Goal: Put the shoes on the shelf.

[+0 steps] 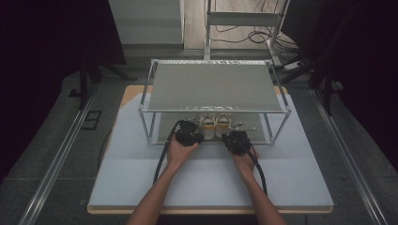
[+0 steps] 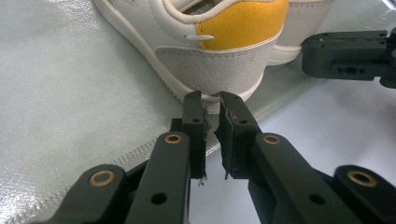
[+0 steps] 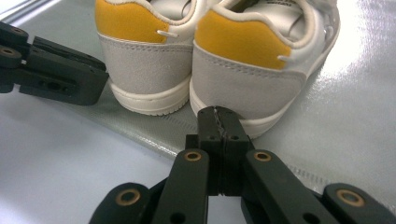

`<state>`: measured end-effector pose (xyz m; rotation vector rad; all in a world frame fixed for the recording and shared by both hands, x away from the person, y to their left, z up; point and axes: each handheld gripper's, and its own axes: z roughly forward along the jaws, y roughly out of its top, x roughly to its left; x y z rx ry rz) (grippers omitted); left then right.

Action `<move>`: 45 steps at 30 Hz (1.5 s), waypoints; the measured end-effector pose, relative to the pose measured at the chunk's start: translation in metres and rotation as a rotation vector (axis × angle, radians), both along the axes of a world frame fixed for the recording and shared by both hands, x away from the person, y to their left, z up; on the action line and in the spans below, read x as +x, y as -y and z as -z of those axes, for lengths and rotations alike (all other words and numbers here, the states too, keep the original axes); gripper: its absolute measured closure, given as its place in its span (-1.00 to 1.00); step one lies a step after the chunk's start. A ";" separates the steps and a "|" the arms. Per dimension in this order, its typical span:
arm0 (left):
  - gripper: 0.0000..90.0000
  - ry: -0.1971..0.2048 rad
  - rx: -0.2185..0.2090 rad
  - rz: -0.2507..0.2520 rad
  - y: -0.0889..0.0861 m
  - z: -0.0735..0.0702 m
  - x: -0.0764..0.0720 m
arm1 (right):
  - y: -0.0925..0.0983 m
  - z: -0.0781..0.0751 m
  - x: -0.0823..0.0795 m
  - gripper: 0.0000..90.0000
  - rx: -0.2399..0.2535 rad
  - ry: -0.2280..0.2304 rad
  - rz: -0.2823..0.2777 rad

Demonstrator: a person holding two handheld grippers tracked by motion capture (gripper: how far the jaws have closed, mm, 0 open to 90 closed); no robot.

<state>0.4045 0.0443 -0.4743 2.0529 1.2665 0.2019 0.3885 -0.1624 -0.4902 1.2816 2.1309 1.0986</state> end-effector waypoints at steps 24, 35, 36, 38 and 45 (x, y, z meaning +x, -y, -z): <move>0.47 0.088 0.013 0.075 -0.005 -0.006 -0.008 | 0.006 -0.006 -0.010 0.83 0.032 -0.001 -0.010; 0.27 0.095 -0.036 0.078 -0.019 -0.013 -0.040 | 0.020 -0.017 -0.031 0.49 0.074 0.031 -0.026; 0.26 0.097 -0.036 0.080 -0.020 -0.013 -0.043 | 0.022 -0.017 -0.033 0.47 0.077 0.029 -0.029; 0.26 0.107 -0.034 0.087 -0.022 -0.013 -0.049 | 0.026 -0.017 -0.037 0.45 0.092 0.031 -0.034; 0.21 0.118 -0.049 0.095 -0.034 -0.011 -0.067 | 0.042 -0.020 -0.058 0.36 0.112 0.045 -0.077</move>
